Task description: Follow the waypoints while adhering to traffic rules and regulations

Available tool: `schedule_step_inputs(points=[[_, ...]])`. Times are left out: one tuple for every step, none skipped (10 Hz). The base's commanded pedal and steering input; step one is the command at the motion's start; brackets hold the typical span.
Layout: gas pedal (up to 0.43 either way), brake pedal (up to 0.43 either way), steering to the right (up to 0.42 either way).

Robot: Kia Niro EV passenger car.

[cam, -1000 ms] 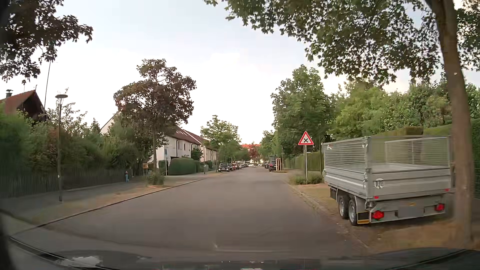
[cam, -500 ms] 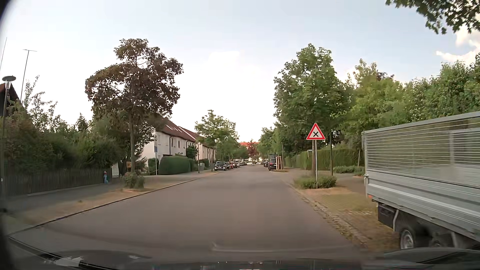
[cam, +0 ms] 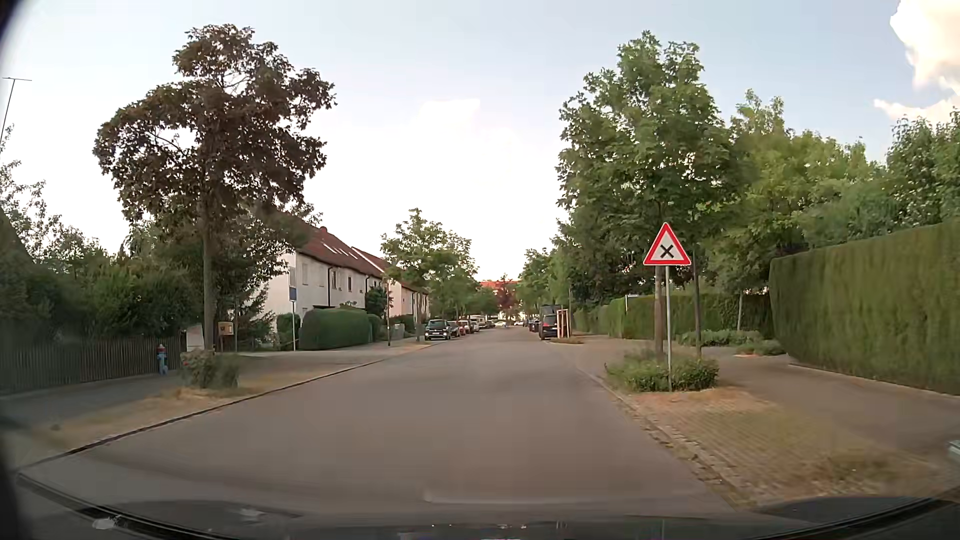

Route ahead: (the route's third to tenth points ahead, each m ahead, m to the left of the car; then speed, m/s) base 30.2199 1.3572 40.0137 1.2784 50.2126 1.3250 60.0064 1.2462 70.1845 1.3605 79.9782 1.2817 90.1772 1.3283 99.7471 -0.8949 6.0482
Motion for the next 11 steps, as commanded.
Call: schedule_step_inputs(points=[[0.000,0.171,-0.001],[0.000,0.165,0.000],[0.000,0.159,-0.001],[0.000,0.165,0.000],[0.000,0.159,-0.001],[0.000,0.159,-0.001],[0.000,0.165,0.000],[0.000,0.159,0.000],[0.000,0.165,0.000],[0.000,0.165,0.001],[0.000,0.165,0.001]])
